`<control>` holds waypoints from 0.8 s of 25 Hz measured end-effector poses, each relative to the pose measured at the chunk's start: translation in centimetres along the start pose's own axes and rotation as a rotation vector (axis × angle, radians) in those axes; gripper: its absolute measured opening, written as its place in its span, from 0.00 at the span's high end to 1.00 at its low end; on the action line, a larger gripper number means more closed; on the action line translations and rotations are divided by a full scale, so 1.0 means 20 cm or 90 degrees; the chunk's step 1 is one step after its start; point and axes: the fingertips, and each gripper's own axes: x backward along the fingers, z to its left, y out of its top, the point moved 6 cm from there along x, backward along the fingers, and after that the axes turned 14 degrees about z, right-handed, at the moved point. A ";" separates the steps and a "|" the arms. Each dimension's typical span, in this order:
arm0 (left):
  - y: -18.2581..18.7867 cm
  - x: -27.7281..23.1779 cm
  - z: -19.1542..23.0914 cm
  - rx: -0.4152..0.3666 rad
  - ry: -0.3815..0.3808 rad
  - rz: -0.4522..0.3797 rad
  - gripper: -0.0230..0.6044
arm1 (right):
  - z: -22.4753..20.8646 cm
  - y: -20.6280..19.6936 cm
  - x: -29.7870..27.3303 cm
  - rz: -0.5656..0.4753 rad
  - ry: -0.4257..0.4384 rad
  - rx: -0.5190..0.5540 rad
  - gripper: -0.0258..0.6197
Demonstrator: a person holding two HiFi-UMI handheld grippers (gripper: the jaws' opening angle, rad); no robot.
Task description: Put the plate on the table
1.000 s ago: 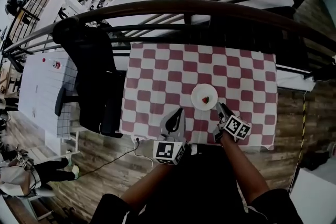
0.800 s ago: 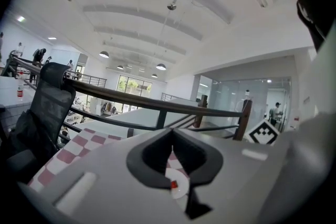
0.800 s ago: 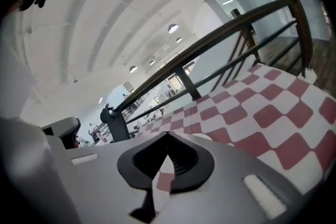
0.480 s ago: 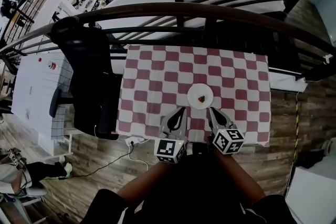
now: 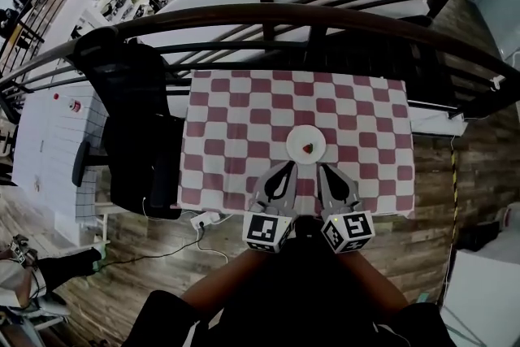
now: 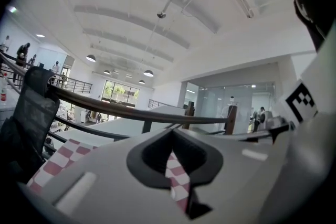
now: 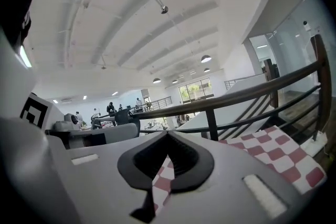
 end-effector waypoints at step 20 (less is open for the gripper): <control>-0.06 0.12 -0.11 -0.054 -0.030 -0.002 0.95 | 0.16 -0.09 0.14 0.003 -0.045 0.044 0.96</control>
